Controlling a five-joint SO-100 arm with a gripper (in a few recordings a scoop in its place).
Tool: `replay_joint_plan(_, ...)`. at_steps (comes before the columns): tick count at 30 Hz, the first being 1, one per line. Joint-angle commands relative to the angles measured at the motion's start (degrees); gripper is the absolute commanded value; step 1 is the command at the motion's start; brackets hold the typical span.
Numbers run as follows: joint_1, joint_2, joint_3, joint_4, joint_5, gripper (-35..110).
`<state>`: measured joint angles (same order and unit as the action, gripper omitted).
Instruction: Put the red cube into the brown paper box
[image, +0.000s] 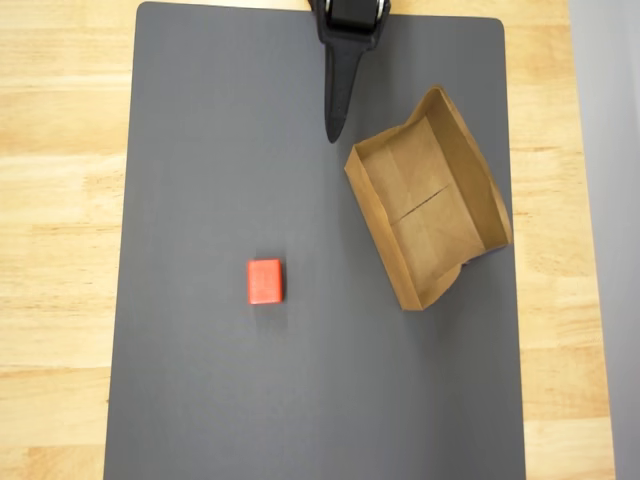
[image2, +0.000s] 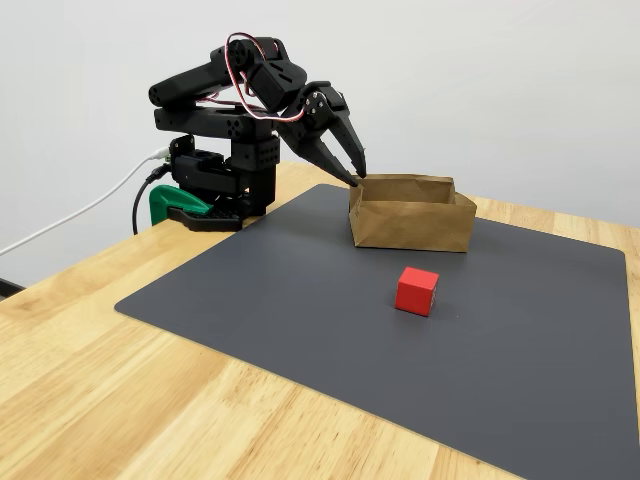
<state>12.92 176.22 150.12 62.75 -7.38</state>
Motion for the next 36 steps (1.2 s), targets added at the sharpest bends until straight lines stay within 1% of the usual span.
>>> replay_joint_plan(1,2.64,-3.16,-5.27,0.26,-0.18,7)
replay_joint_plan(7,7.56,-11.69,-12.04,1.93,-7.38,11)
replay_joint_plan(13,13.54,-25.22,-18.72,1.32,-21.88,9)
replay_joint_plan(15,14.33,-30.41,-21.97,3.25,-29.88,8)
replay_joint_plan(16,14.59,-33.05,-23.99,4.66,-32.08,7)
replay_joint_plan(18,15.03,-38.23,-28.30,7.73,-32.08,7)
replay_joint_plan(22,14.94,-48.08,-36.30,11.78,-24.70,8)
replay_joint_plan(24,14.94,-52.29,-39.81,13.45,-20.74,12)
replay_joint_plan(29,14.50,-61.44,-46.58,14.59,-15.29,19)
replay_joint_plan(32,14.50,-66.62,-49.83,14.06,-14.50,20)
replay_joint_plan(36,14.85,-75.06,-57.22,16.17,-17.58,21)
